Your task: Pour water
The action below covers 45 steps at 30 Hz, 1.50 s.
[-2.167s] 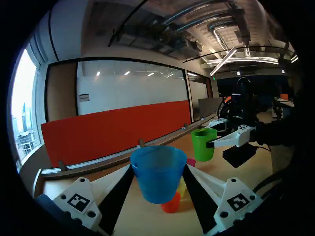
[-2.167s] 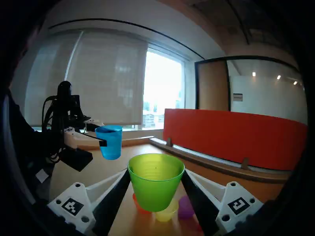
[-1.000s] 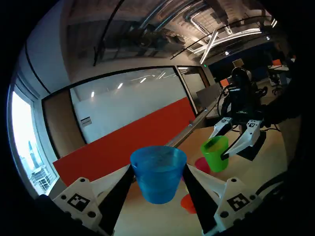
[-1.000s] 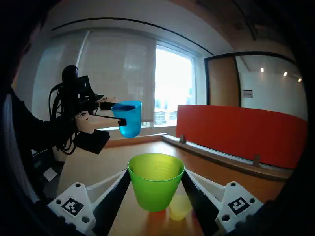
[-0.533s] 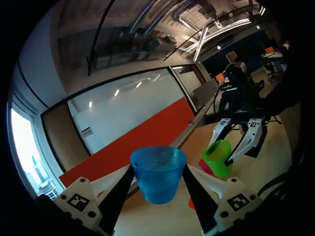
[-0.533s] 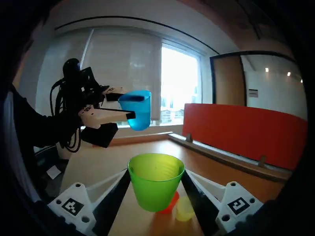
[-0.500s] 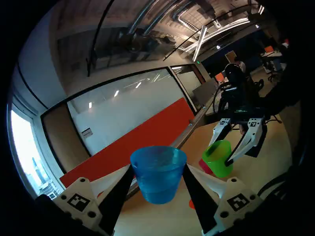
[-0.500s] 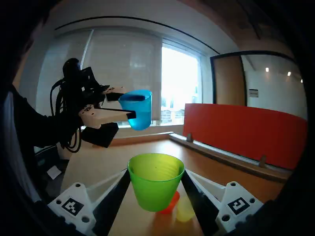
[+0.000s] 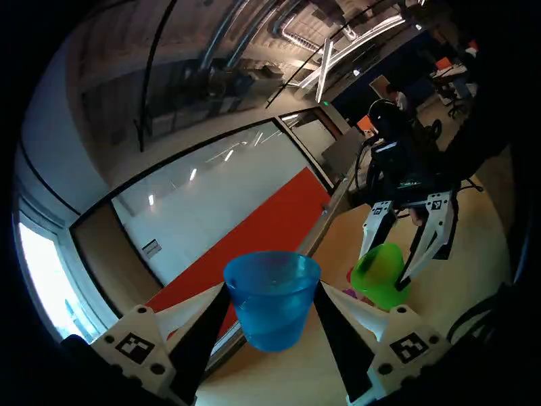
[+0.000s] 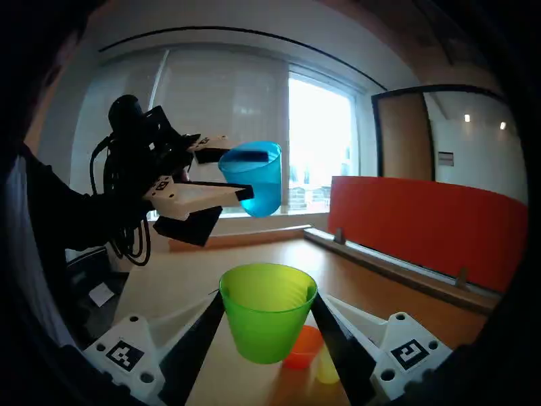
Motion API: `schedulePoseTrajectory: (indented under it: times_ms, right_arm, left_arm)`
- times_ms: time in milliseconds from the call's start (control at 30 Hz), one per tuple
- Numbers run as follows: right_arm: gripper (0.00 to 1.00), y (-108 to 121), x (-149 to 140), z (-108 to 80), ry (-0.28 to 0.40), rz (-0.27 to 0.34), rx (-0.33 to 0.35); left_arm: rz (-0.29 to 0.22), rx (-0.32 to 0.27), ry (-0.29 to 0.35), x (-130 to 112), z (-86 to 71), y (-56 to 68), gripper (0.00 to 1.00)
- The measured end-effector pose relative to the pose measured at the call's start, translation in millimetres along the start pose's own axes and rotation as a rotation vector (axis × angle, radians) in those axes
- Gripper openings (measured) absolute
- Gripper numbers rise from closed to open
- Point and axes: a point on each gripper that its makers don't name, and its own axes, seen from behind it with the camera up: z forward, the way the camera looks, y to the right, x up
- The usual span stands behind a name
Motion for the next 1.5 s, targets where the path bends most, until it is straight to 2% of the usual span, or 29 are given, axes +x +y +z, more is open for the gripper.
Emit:
schedulePoseTrajectory:
  times_ms: [200, 500, 1167, 1500]
  right_arm:
    - [0.91, -7, 1, 5.2, -0.002, -0.002, 0.025]
    - [0.91, -16, 1, 11.5, -0.007, -0.006, 0.053]
    - [0.91, -28, 2, 23.9, -0.007, -0.003, 0.093]
    - [0.91, -30, 5, 30.1, 0.003, 0.0, 0.103]
  left_arm:
    - [0.04, -0.001, 0.002, 2, -3.7, -0.8, 0.84]
    - [0.075, 0.001, 0.015, 6, -4.3, -3.7, 0.84]
    - [0.195, -0.016, 0.022, 13, -2.0, -1.0, 0.84]
    - [0.23, -0.018, 0.024, 16, -2.8, -2.1, 0.84]
